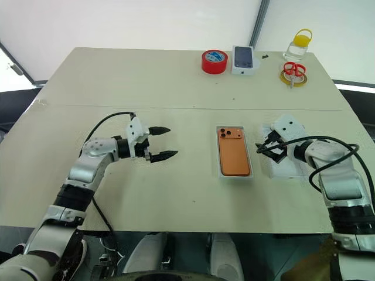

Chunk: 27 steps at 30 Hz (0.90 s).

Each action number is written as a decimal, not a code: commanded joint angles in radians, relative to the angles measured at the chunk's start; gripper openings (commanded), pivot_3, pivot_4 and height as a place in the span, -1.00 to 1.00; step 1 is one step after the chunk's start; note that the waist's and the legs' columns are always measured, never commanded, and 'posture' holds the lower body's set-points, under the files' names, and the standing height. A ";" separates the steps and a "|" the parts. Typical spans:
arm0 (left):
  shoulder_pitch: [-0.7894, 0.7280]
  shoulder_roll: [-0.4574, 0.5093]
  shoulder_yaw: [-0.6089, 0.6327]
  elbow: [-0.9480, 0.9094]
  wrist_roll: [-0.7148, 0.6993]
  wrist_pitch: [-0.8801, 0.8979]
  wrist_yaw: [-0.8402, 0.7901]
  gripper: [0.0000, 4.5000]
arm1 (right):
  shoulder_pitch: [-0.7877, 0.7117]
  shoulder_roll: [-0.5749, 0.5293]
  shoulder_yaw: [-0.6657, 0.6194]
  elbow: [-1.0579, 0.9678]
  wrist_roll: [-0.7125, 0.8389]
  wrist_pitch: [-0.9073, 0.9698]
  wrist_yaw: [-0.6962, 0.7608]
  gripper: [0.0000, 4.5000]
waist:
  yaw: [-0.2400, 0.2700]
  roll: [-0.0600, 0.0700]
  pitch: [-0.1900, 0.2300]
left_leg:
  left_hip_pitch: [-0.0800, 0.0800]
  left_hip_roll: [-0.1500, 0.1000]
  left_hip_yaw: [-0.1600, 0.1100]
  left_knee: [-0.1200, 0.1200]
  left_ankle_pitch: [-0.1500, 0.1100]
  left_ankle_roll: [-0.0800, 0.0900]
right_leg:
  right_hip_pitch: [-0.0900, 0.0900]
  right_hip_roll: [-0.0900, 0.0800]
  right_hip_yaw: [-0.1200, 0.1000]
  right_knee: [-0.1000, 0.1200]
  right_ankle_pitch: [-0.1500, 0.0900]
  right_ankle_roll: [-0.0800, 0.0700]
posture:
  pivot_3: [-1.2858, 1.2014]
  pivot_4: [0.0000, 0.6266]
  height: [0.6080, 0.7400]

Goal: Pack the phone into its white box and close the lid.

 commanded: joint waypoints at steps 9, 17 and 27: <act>0.092 0.062 0.032 -0.148 -0.063 -0.030 -0.050 0.99 | -0.090 -0.031 -0.082 -0.237 0.223 0.740 -0.046 1.00 | -0.001 0.001 -0.001 | 0.000 0.001 0.000 0.000 0.000 0.000 | -0.001 0.000 0.000 0.000 0.000 -0.001 | 0.03 -0.52 0.98; 0.150 0.050 0.023 -0.260 -0.068 0.006 0.000 0.99 | -0.230 -0.028 -0.028 -0.114 0.263 0.973 -0.108 1.00 | -0.002 0.001 -0.001 | -0.001 0.001 0.001 0.000 0.000 0.000 | -0.001 0.000 0.000 0.000 0.000 -0.001 | 0.03 -0.52 0.98; 0.322 0.072 0.065 -0.441 -0.118 -0.054 0.013 0.99 | -0.401 -0.022 0.088 0.110 0.246 0.949 -0.181 1.00 | -0.024 0.002 0.000 | -0.002 0.001 0.001 0.000 0.000 0.000 | -0.002 0.001 0.001 0.000 0.000 -0.001 | 0.03 -0.52 0.98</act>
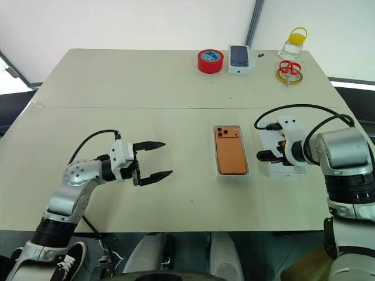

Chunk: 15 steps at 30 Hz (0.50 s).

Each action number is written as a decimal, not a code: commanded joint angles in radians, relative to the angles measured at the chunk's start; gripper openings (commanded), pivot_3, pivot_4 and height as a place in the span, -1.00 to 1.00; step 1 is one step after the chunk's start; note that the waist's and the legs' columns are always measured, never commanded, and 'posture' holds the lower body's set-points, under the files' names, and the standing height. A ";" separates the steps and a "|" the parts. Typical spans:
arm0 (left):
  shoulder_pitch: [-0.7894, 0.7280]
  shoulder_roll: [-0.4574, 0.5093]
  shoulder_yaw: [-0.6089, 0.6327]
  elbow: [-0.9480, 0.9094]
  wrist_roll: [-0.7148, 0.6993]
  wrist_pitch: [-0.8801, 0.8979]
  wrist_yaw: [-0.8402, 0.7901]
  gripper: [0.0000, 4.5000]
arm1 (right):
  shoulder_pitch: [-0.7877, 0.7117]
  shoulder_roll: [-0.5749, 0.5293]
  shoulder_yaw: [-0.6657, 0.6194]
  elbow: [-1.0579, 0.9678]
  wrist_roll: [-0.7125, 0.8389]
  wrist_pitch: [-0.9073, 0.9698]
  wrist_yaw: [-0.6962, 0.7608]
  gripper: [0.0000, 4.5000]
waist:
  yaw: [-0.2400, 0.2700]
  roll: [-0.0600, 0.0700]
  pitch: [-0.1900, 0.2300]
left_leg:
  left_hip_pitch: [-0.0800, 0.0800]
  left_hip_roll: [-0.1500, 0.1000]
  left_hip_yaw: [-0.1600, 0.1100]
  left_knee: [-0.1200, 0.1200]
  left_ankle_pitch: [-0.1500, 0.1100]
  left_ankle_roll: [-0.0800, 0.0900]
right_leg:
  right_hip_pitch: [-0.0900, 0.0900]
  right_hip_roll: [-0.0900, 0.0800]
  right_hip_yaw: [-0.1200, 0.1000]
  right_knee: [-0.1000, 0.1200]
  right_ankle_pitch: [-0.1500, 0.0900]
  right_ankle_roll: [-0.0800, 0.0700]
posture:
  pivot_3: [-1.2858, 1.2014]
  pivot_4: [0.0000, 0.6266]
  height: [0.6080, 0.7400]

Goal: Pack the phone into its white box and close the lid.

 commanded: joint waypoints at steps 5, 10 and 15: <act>0.046 0.008 0.016 -0.083 -0.019 -0.044 0.030 0.99 | -0.094 0.010 0.063 0.123 -0.026 -0.073 -0.039 1.00 | -0.004 0.000 0.000 | 0.000 0.000 0.001 0.000 0.000 0.000 | 0.000 0.000 0.000 0.000 0.000 0.000 | 0.03 -0.52 0.98; 0.058 0.004 0.011 -0.106 -0.020 -0.034 0.062 0.99 | -0.125 0.017 0.088 0.141 -0.024 -0.087 -0.043 1.00 | -0.003 0.000 0.000 | 0.000 0.000 0.001 0.000 0.000 0.000 | 0.000 0.000 0.000 0.000 0.000 0.001 | 0.03 -0.52 0.98; 0.061 0.004 0.005 -0.106 -0.022 -0.030 0.079 1.00 | -0.109 0.013 0.113 0.125 -0.024 -0.094 -0.040 0.39 | -0.003 0.000 0.000 | 0.000 0.000 0.001 0.000 0.000 0.000 | 0.000 0.001 0.000 0.000 0.000 0.000 | 0.03 -0.52 0.98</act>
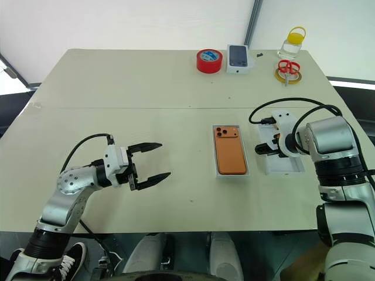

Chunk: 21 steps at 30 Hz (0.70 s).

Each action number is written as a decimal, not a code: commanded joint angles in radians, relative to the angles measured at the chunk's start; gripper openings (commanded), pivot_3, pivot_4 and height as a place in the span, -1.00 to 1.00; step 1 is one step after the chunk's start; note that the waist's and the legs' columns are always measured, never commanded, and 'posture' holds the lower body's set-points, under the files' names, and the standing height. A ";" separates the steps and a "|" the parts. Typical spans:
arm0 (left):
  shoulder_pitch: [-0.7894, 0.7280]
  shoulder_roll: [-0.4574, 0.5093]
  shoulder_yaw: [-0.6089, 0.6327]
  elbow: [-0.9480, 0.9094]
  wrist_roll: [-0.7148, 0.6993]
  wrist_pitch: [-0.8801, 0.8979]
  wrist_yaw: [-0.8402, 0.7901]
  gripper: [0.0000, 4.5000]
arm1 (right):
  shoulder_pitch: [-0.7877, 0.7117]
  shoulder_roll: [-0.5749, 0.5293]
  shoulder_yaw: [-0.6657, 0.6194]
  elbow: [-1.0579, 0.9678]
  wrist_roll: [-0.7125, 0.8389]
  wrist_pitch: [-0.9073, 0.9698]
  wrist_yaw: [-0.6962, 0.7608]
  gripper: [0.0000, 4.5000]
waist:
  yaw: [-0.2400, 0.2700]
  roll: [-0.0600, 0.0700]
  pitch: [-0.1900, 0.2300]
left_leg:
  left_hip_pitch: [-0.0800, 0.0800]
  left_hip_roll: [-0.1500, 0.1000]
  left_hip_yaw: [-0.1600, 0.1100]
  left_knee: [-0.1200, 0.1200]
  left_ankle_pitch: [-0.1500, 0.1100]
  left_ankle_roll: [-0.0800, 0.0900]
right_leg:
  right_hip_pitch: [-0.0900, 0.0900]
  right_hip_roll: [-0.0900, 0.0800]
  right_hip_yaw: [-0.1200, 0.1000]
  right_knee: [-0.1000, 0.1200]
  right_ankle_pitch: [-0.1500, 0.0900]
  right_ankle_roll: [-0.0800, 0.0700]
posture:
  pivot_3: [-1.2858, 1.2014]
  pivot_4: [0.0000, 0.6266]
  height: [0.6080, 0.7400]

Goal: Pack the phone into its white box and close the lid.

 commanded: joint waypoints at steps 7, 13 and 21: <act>-0.007 -0.004 -0.002 -0.033 -0.019 -0.005 0.024 1.00 | 0.013 -0.005 0.010 -0.049 -0.012 -0.019 -0.023 -0.98 | 0.001 0.000 0.000 | 0.000 0.000 0.000 0.000 0.000 0.000 | 0.000 0.000 0.000 0.000 0.000 0.000 | 0.03 -0.52 0.98; -0.016 -0.006 -0.006 -0.023 -0.023 0.003 0.028 1.00 | 0.027 0.018 -0.021 -0.052 -0.020 -0.019 -0.058 -0.98 | 0.001 0.000 0.000 | 0.000 0.000 0.000 0.000 0.000 0.000 | 0.000 0.000 0.000 0.000 0.000 0.000 | 0.03 -0.52 0.98; -0.063 -0.011 -0.013 0.044 -0.006 -0.004 0.026 1.00 | -0.027 0.123 -0.226 -0.042 0.004 -0.106 -0.108 -0.98 | -0.001 0.000 0.000 | 0.000 0.000 0.000 0.000 0.000 0.000 | 0.000 0.001 0.000 0.000 0.001 0.001 | 0.03 -0.52 0.98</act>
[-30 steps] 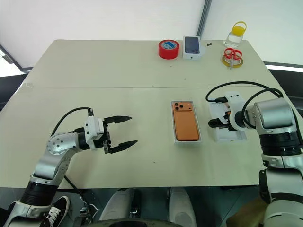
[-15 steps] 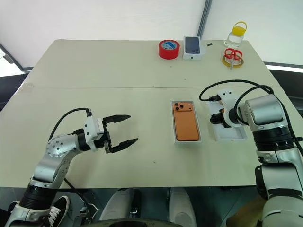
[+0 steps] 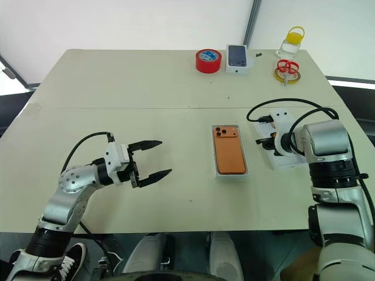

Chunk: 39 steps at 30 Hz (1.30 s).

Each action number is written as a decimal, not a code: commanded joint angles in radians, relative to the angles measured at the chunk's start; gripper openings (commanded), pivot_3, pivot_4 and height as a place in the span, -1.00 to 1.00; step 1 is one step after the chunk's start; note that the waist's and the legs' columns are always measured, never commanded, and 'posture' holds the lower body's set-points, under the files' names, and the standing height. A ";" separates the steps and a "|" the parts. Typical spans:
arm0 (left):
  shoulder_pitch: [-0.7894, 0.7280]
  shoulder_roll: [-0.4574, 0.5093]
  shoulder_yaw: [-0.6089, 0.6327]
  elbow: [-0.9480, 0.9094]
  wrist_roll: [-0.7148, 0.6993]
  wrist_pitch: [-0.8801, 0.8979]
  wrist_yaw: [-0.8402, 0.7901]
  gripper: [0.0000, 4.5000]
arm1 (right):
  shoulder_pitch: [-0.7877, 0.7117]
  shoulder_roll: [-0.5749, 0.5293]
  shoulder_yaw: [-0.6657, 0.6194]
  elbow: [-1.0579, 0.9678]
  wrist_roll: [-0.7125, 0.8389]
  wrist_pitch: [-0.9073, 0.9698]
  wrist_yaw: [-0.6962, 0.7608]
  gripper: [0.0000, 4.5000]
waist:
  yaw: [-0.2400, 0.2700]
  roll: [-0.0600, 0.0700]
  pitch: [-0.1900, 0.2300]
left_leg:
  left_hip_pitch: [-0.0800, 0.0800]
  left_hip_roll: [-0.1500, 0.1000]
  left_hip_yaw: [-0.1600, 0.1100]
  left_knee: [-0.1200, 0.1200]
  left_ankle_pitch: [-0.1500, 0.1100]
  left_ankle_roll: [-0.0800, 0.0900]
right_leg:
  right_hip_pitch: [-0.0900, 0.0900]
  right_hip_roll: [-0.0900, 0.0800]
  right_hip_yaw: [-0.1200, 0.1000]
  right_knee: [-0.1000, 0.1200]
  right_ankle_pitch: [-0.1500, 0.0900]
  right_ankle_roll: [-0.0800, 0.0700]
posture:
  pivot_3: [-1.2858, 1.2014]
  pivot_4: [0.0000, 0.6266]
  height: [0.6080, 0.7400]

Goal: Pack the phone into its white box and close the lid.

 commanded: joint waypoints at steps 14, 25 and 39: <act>-0.220 -0.094 -0.008 0.229 -0.007 0.031 0.003 -0.75 | -0.051 0.561 -0.574 -0.467 0.370 0.110 -0.102 -1.00 | 0.000 0.001 0.000 | 0.000 0.001 -0.001 -0.001 0.000 0.000 | -0.001 0.001 0.000 0.003 0.002 0.003 | 0.03 -0.52 0.98; -0.250 -0.110 -0.026 0.247 0.010 0.022 0.000 -0.99 | 0.244 0.730 -0.556 -0.511 1.040 0.149 -0.492 -1.00 | -0.007 0.003 0.000 | 0.000 0.000 -0.002 -0.001 0.000 0.000 | -0.001 0.000 0.000 0.002 0.002 0.002 | 0.03 -0.52 0.98; -0.218 -0.179 -0.089 0.205 0.045 0.034 0.065 -0.99 | 0.263 0.261 -0.112 -0.194 1.673 -0.291 -0.852 -1.00 | -0.021 0.003 0.000 | 0.000 0.001 0.000 -0.002 0.000 0.001 | -0.001 0.001 0.001 0.001 0.001 0.003 | 0.03 -0.52 0.98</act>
